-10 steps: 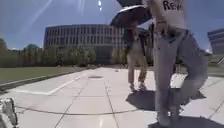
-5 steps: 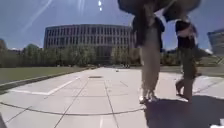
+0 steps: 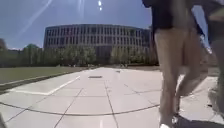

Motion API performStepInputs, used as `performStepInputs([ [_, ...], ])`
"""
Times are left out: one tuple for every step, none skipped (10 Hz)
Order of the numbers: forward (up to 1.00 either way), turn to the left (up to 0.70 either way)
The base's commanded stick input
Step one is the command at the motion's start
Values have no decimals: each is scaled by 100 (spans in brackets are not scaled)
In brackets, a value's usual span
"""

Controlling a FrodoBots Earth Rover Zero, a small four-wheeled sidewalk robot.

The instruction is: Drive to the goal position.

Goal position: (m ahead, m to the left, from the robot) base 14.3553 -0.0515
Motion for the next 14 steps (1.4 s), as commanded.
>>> performStepInputs([
  [69, 0],
  [70, 14],
  [70, 24],
  [70, 34],
  [70, 27],
  [70, 4],
  [70, 0],
  [70, 0],
  [70, 0],
  [70, 0],
  [70, 0],
  [70, 0],
  [70, 0],
  [70, 0],
])
